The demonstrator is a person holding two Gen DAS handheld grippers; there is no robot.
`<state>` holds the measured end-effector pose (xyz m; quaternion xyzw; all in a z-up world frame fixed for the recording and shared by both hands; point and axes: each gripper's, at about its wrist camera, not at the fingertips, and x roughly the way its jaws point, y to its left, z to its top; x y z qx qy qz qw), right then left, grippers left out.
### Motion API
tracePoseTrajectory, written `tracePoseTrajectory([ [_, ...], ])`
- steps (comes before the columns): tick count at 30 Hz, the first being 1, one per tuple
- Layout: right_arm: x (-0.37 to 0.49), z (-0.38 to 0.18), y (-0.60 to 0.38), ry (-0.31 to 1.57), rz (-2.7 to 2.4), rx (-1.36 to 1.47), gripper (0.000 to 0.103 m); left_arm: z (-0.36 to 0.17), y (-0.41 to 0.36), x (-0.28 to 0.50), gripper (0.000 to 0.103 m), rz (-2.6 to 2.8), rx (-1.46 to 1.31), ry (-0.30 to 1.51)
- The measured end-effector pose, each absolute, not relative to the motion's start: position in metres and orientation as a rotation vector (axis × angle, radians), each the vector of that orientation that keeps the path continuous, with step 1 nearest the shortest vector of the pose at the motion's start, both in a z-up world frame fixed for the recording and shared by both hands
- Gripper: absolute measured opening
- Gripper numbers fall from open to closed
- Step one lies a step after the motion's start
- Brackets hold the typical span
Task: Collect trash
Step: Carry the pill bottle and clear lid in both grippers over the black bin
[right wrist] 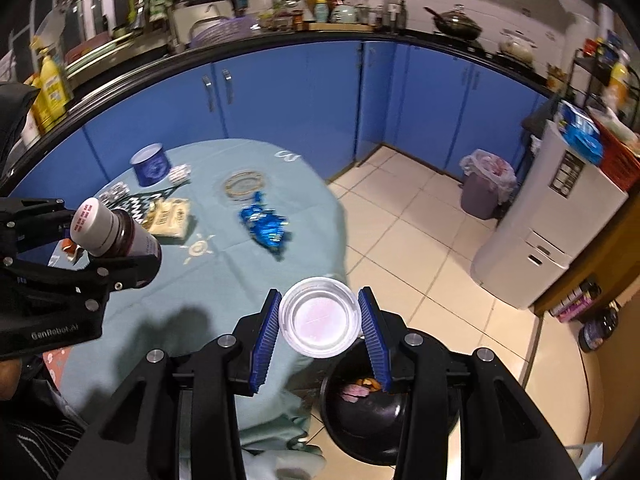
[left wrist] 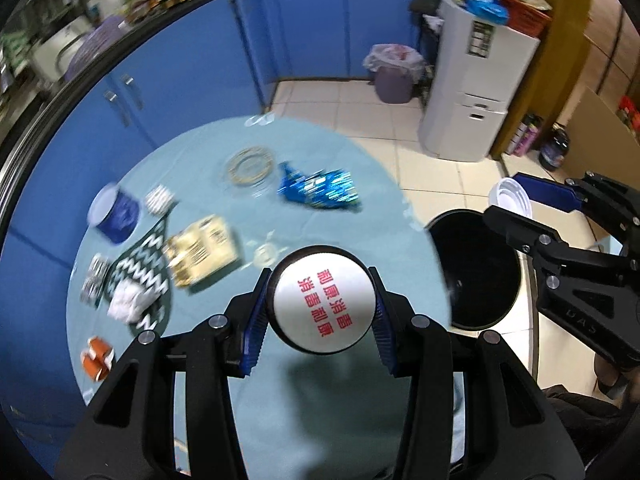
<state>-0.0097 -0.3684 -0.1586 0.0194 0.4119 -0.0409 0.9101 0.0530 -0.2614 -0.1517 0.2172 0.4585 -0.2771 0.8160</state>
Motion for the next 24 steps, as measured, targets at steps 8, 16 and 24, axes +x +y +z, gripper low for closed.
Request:
tracePoseTrajectory([
  [8,-0.032,-0.151,-0.412,0.831,-0.195,0.079,0.039,-0.148,-0.321,0.036,0.047,-0.720,0.521,0.937],
  [16,-0.045,-0.154,-0.444,0.830,-0.261,0.115,0.039,-0.140,-0.364,0.026,0.047,-0.792,0.551,0.896],
  [24,-0.052,-0.163,-0.465,0.844,-0.274,0.158,0.040,-0.140,-0.395,0.022,0.047,-0.841,0.557,0.914],
])
